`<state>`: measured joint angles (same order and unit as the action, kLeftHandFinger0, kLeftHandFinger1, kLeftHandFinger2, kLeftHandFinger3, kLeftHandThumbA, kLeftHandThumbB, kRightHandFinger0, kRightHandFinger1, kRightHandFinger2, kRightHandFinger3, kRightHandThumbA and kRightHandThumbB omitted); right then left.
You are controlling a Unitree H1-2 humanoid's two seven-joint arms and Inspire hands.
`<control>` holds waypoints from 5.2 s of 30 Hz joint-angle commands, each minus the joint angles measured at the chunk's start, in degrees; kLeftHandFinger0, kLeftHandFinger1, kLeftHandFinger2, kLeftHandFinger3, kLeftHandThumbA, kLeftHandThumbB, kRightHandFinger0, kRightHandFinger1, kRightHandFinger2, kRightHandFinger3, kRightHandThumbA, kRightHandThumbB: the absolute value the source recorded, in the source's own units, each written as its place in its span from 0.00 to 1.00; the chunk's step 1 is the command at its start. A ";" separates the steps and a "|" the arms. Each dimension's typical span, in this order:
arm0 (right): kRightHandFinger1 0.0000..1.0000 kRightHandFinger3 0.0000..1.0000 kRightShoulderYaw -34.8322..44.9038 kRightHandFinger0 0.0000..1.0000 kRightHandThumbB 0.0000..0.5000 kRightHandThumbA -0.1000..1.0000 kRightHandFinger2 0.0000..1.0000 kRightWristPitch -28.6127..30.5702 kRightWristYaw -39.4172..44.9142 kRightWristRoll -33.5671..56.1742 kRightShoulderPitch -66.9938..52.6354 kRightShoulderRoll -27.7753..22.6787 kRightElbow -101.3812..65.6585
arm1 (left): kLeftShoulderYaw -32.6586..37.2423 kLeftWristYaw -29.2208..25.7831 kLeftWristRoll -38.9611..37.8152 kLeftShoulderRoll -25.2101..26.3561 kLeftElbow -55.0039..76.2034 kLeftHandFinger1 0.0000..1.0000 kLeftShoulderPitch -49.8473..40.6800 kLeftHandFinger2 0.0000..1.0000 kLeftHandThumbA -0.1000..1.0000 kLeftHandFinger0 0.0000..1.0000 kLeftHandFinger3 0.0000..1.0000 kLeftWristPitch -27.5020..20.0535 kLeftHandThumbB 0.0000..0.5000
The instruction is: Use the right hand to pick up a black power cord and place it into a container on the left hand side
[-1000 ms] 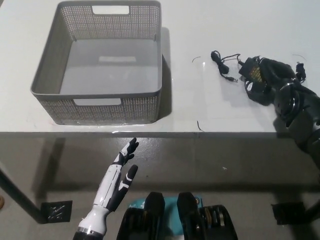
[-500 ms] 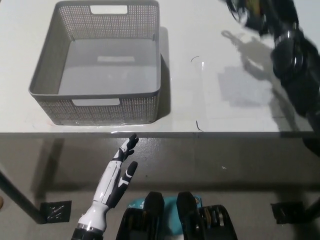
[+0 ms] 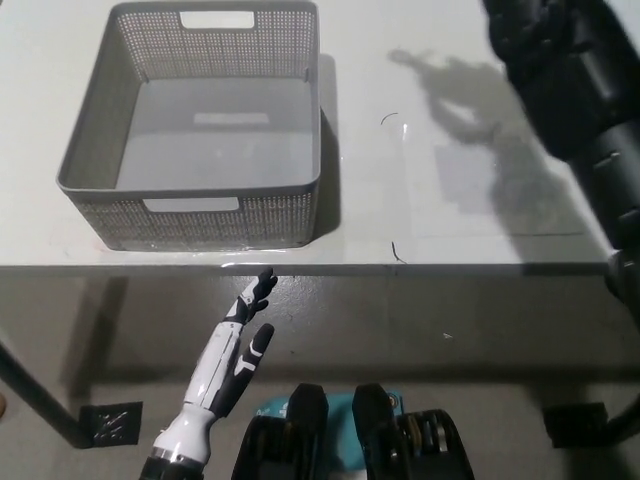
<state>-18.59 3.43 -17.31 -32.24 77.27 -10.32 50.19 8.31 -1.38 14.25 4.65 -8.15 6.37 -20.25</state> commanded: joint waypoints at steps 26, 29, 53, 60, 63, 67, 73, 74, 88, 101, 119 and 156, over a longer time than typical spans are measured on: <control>0.32 0.78 -2.60 0.00 0.41 0.00 0.74 2.52 -3.22 1.52 8.90 24.77 21.32 | 2.28 2.81 1.77 0.24 4.46 1.00 -1.43 1.00 1.00 1.00 1.00 2.83 0.64; 0.28 0.77 -2.63 0.00 0.30 0.00 0.72 3.61 -4.28 1.61 8.32 24.78 22.77 | 2.06 2.68 1.92 0.31 4.50 1.00 -1.14 1.00 1.00 1.00 1.00 2.77 0.69; 1.00 1.00 -6.75 1.00 0.96 0.93 1.00 -6.34 10.80 0.27 5.39 26.44 29.03 | 2.13 4.59 1.23 0.95 3.89 1.00 0.36 1.00 1.00 1.00 1.00 3.11 0.72; 1.00 1.00 -6.13 1.00 1.00 1.00 1.00 -6.10 12.04 1.19 4.99 24.45 26.54 | 2.23 4.51 2.08 1.00 4.11 1.00 0.45 1.00 1.00 1.00 1.00 3.21 0.75; 1.00 1.00 -5.81 1.00 1.00 1.00 1.00 -5.52 12.02 1.41 4.63 23.87 25.98 | 2.20 4.83 1.39 0.91 4.11 1.00 0.32 1.00 1.00 1.00 1.00 3.40 0.68; 1.00 1.00 -5.30 1.00 1.00 1.00 1.00 -5.44 12.29 1.85 4.12 23.28 24.38 | 2.33 4.49 2.36 0.92 4.18 1.00 0.20 1.00 1.00 1.00 1.00 3.29 0.73; 1.00 1.00 -1.10 1.00 1.00 1.00 1.00 -3.12 11.73 5.54 3.43 21.05 16.72 | 2.34 5.38 0.69 0.88 3.93 1.00 0.45 1.00 1.00 1.00 1.00 2.73 0.71; 1.00 1.00 -0.50 1.00 1.00 1.00 1.00 -3.31 12.03 5.87 3.44 20.69 15.16 | 2.28 5.42 0.60 0.89 3.98 1.00 0.49 1.00 1.00 1.00 1.00 2.72 0.72; 1.00 1.00 11.44 1.00 0.99 1.00 1.00 -11.28 18.01 12.07 -1.01 9.71 -24.55 | 2.22 4.55 3.19 0.78 4.82 1.00 0.05 1.00 1.00 1.00 1.00 3.56 0.70; 1.00 1.00 21.69 1.00 0.95 1.00 1.00 -14.63 19.40 15.40 -14.20 -3.90 -42.48 | 2.21 6.60 2.69 2.21 6.06 1.00 0.05 1.00 1.00 1.00 1.00 5.32 0.78; 1.00 1.00 23.47 1.00 0.91 1.00 1.00 -4.98 28.07 35.32 -49.75 -4.66 -68.69 | 2.04 5.55 4.19 2.87 5.67 1.00 0.41 1.00 1.00 1.00 1.00 4.38 0.67; 1.00 1.00 11.18 1.00 0.83 1.00 1.00 10.21 34.47 38.76 -66.15 6.18 -30.53 | -0.30 1.74 3.80 1.26 1.84 1.00 3.75 1.00 1.00 1.00 1.00 -0.86 0.61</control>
<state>-7.97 10.63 15.03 3.98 9.22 -4.39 19.80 8.56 2.25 17.78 6.05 -7.21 8.30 -18.46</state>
